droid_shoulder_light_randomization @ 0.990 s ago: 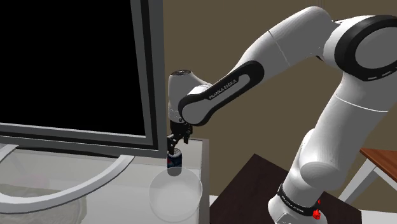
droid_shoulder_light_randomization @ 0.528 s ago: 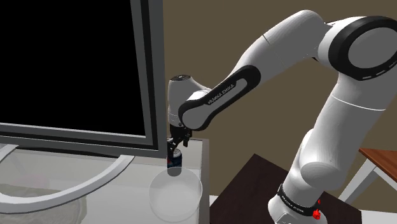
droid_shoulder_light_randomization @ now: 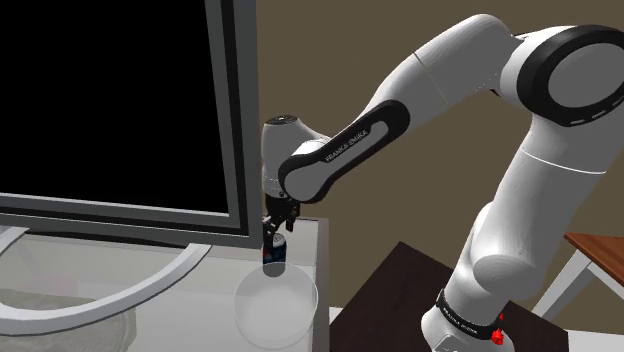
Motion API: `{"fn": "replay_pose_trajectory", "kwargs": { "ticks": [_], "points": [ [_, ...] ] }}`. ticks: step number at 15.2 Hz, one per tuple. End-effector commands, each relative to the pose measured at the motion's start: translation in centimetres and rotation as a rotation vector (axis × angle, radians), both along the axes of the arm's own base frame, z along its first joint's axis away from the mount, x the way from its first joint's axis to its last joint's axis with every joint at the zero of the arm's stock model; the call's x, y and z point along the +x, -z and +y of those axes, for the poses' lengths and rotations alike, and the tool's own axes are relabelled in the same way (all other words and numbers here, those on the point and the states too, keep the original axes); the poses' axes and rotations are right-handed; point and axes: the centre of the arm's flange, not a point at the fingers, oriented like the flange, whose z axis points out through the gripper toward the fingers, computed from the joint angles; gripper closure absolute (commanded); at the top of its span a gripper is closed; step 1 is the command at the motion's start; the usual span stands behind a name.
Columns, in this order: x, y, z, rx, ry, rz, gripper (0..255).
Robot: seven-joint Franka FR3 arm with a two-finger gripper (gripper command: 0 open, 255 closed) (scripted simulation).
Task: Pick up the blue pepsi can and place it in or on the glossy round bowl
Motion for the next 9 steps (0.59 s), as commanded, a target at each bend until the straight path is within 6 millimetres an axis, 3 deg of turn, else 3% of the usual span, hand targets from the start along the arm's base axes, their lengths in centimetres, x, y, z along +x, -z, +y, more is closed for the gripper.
{"fn": "replay_pose_trajectory", "kwargs": {
  "ticks": [1,5,6,9],
  "points": [
    [-0.5,2.0,1.0,0.004,-0.019,0.025,255],
    [0.1,2.2,1.4,0.005,-0.019,0.025,255],
    [-1.1,2.5,1.3,0.004,-0.018,0.025,255],
    [-1.1,1.0,1.3,0.004,-0.018,0.025,255]
  ]
}}
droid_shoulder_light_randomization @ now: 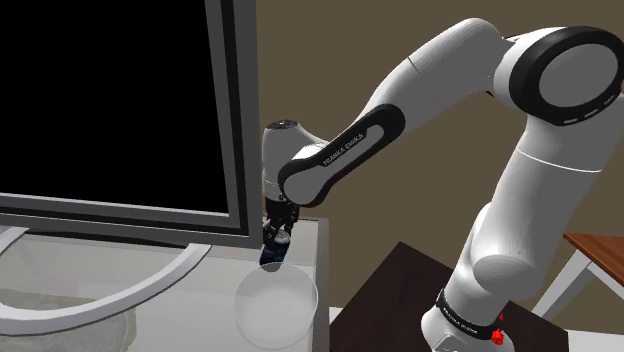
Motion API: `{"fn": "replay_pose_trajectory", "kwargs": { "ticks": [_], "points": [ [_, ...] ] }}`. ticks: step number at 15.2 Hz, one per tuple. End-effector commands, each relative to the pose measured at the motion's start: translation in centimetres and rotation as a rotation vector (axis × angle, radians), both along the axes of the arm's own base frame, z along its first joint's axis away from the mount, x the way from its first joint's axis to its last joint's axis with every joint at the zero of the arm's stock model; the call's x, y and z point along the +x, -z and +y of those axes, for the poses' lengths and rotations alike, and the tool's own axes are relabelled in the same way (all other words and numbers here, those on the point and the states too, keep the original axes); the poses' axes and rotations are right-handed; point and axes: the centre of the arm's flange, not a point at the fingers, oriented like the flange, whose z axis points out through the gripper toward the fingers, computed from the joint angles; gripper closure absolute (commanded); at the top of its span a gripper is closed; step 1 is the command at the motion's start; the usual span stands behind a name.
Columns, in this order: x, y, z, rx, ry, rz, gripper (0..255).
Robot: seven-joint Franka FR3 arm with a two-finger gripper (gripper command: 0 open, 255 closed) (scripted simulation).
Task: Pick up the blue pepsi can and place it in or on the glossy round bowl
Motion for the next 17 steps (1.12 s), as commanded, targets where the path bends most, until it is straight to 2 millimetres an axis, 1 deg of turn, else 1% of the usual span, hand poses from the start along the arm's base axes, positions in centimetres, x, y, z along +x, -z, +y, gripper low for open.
{"fn": "replay_pose_trajectory", "kwargs": {
  "ticks": [1,17],
  "points": [
    [-1.2,-0.7,1.4,-0.009,-0.038,0.021,255],
    [-1.2,-9.2,1.4,-0.009,-0.038,0.021,255]
  ]
}}
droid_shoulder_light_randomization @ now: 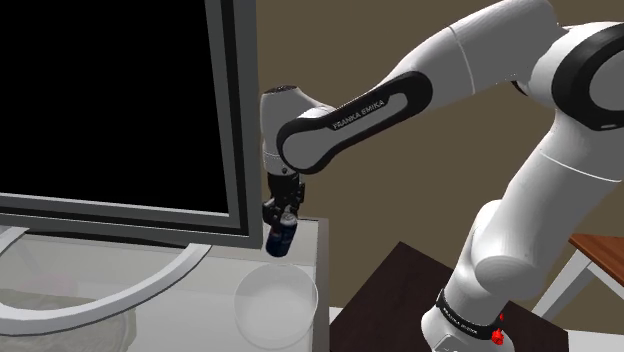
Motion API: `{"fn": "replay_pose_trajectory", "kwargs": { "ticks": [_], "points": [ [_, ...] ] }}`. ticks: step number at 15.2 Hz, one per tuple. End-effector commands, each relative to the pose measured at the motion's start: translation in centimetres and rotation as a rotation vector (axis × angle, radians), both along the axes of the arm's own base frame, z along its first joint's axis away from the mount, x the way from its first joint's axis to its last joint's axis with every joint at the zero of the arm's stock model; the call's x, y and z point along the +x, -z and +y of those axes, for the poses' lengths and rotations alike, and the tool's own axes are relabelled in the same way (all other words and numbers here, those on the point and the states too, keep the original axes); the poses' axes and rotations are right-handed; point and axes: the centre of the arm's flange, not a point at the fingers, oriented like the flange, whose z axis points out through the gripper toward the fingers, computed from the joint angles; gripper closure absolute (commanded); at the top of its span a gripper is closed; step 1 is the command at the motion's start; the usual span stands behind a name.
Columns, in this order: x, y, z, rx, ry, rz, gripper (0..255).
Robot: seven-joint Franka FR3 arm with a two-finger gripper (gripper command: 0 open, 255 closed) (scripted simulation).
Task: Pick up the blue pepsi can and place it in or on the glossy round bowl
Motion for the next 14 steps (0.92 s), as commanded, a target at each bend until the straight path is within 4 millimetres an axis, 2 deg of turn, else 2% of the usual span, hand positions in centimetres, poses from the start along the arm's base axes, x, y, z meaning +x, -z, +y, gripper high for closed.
{"fn": "replay_pose_trajectory", "kwargs": {
  "ticks": [1,10,14],
  "points": [
    [-0.1,-2.3,1.3,0.022,-0.013,-0.036,255],
    [-0.1,-6.7,1.3,0.022,-0.013,-0.036,255],
    [-4.1,-7.9,4.5,0.022,-0.013,-0.036,255]
  ]
}}
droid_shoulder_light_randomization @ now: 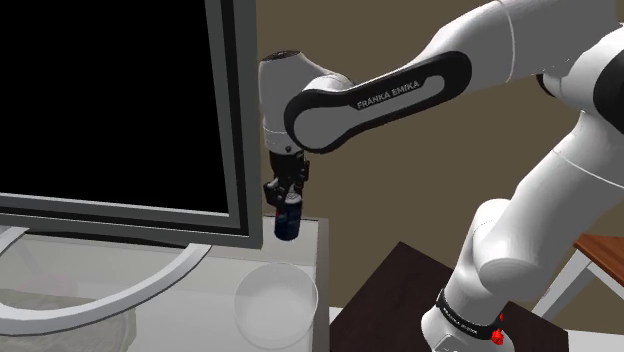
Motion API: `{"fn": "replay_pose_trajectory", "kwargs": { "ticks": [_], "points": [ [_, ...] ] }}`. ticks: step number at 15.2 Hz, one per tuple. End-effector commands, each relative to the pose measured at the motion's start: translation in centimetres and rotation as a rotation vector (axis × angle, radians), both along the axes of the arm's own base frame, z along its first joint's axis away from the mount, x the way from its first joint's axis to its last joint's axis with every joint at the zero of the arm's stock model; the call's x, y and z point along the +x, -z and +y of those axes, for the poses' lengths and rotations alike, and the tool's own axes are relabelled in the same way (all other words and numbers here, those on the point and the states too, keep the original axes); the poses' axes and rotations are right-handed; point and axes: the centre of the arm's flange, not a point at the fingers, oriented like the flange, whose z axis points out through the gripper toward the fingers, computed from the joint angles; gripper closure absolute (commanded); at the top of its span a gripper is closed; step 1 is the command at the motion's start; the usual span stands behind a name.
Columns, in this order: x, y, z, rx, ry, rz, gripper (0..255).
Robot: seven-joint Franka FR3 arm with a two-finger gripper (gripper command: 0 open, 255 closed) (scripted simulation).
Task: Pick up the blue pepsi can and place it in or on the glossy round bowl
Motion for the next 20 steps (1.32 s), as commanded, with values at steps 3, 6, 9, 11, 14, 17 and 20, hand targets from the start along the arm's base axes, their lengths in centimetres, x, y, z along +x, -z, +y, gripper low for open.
{"fn": "replay_pose_trajectory", "kwargs": {
  "ticks": [3,6,9,11,14,17,20],
  "points": [
    [-5.2,-2.2,5.9,0.125,0.015,0.035,255],
    [-8.2,-3.1,8.3,0.125,0.015,0.035,255],
    [-9.9,-2.6,9.7,0.125,0.015,0.035,255],
    [-9.9,-1.5,9.7,0.125,0.015,0.035,255],
    [-9.9,0.0,9.7,0.125,0.015,0.035,255],
    [-9.9,1.6,9.7,0.125,0.015,0.035,255],
    [-9.9,3.2,9.7,0.125,0.015,0.035,255]
  ]
}}
